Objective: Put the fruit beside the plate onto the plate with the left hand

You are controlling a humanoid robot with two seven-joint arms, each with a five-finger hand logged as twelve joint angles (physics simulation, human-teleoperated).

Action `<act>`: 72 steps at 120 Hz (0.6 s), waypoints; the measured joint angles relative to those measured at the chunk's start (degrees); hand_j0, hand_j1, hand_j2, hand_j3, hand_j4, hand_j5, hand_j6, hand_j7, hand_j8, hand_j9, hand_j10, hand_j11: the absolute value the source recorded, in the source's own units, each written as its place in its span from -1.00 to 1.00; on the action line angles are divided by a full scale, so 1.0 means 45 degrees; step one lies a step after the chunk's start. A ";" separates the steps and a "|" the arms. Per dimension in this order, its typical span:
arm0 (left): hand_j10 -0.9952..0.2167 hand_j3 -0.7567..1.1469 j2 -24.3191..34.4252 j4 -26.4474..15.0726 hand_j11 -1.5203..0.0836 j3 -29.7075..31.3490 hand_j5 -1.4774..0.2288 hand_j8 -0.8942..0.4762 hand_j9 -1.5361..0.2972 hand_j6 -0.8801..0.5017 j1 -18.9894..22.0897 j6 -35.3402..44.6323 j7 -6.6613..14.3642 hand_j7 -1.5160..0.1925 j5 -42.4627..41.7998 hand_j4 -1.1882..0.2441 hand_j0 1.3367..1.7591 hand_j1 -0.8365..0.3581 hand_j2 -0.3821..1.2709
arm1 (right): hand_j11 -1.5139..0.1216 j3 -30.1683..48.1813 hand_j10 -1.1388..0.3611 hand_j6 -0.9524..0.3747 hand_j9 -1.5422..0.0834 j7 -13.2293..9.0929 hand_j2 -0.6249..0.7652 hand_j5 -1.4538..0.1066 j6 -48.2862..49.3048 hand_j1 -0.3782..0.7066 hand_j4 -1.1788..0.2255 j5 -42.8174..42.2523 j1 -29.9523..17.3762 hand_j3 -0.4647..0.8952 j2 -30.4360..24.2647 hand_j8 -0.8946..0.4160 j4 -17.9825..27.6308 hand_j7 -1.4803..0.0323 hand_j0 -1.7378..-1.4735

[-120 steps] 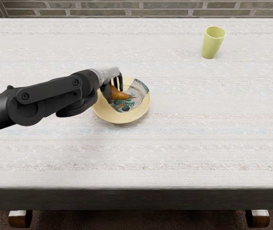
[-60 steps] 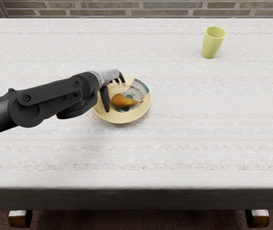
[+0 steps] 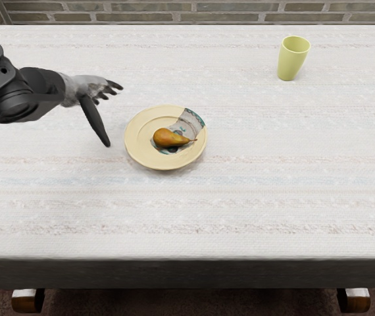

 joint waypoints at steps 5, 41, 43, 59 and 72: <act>0.58 -0.20 0.0357 -0.0015 0.83 -0.0307 0.67 0.25 0.62 0.22 0.0018 -0.0745 0.0000 0.71 -0.0659 0.60 0.52 0.91 -0.52 | 0.85 -0.0003 0.52 0.44 0.90 0.0000 -0.10 0.86 0.0000 -0.95 0.68 0.0000 0.0001 -0.32 0.0000 0.37 0.0001 0.96 -0.40; 0.60 -0.20 0.2260 -0.0044 0.85 -0.0981 0.69 0.27 0.64 0.23 0.0059 -0.4135 0.0000 0.74 -0.3848 0.62 0.52 0.94 -0.53 | 0.85 -0.0007 0.52 0.44 0.90 0.0000 -0.10 0.86 0.0000 -0.95 0.68 0.0000 0.0004 -0.32 0.0000 0.37 0.0015 0.96 -0.40; 0.60 -0.20 0.2320 -0.0044 0.85 -0.0987 0.69 0.27 0.64 0.23 0.0073 -0.4194 0.0000 0.74 -0.3930 0.62 0.52 0.94 -0.53 | 0.85 -0.0007 0.52 0.44 0.90 0.0000 -0.10 0.86 0.0000 -0.95 0.68 0.0000 0.0004 -0.32 0.0000 0.37 0.0016 0.96 -0.40; 0.60 -0.20 0.2448 -0.0045 0.86 -0.1012 0.70 0.27 0.64 0.24 0.0079 -0.4437 0.0000 0.74 -0.4351 0.62 0.52 0.94 -0.53 | 0.85 -0.0007 0.52 0.44 0.90 0.0000 -0.10 0.86 0.0000 -0.95 0.68 0.0000 0.0004 -0.32 0.0000 0.37 0.0017 0.96 -0.40; 0.60 -0.20 0.2637 -0.0044 0.86 -0.1018 0.70 0.27 0.64 0.24 0.0079 -0.4498 0.0000 0.74 -0.4672 0.62 0.52 0.94 -0.53 | 0.85 -0.0007 0.52 0.44 0.90 0.0000 -0.10 0.86 0.0000 -0.95 0.68 0.0000 0.0004 -0.32 0.0000 0.37 0.0018 0.96 -0.40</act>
